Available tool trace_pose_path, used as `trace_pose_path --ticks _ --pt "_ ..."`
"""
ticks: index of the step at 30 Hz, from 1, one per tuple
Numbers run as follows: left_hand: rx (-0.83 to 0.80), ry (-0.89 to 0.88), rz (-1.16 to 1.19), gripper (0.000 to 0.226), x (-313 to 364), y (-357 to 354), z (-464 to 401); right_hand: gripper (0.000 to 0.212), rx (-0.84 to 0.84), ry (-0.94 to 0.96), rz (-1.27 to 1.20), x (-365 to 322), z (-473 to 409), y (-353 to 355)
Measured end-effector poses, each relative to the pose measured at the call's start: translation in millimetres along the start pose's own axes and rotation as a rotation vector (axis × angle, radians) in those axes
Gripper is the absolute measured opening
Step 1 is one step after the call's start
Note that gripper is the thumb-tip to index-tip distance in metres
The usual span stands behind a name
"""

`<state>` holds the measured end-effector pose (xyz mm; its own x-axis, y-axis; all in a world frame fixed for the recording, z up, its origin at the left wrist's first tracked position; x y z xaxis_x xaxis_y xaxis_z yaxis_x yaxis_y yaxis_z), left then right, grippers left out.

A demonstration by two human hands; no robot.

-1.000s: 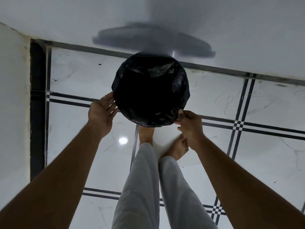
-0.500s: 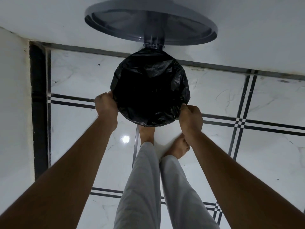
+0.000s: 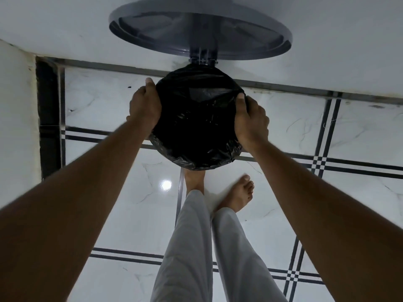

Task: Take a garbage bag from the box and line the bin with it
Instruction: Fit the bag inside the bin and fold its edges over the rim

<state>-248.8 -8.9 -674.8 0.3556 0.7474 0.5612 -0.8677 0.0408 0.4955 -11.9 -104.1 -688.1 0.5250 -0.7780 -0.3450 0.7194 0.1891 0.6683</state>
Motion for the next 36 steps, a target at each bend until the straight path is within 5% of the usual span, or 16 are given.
trace_pose_path --ticks 4,9,13,16,20,25,31,36 --pt "-0.143 -0.099 0.153 0.031 14.7 1.1 -3.7 0.057 0.043 0.082 -0.051 -8.4 -11.6 7.3" --pt "-0.314 -0.174 0.042 0.032 26.8 -17.4 -13.6 0.059 -0.007 0.152 0.057 -15.4 -25.3 1.4" --pt "-0.278 -0.042 0.010 0.036 34.9 -27.0 -27.9 0.058 -0.036 0.062 0.035 -21.6 -34.9 4.6" --pt "-0.134 -0.083 0.114 0.014 38.4 -18.6 -37.9 0.058 0.111 0.079 -0.051 -20.9 -32.8 6.6" --pt "-0.217 -0.109 0.208 0.021 34.8 -18.4 -41.3 0.055 0.164 0.166 -0.007 -19.2 -24.7 -2.3" --pt "-0.274 -0.156 -0.105 0.048 27.5 -27.2 -39.2 0.054 0.071 0.043 0.053 -22.7 -33.6 -5.9" --pt "-0.216 -0.231 0.019 0.020 37.9 -29.7 -46.3 0.050 0.404 0.226 0.043 -28.4 -22.5 -11.8" --pt "-0.304 -0.238 -0.169 0.038 40.5 -38.8 -38.3 0.059 0.220 0.217 0.247 -27.3 -28.6 -20.4"
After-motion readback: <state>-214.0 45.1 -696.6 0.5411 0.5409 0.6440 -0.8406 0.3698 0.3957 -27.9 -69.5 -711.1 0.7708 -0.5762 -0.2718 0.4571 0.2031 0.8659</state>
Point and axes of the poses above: each hand's wrist, its own z-axis away from the middle knuckle, its own y-axis out of the back of the hand, x = y × z, the point moved 1 cm from there along -z, towards the middle knuckle, and after that the axes turned 13 degrees about z, right-handed, at the moved point
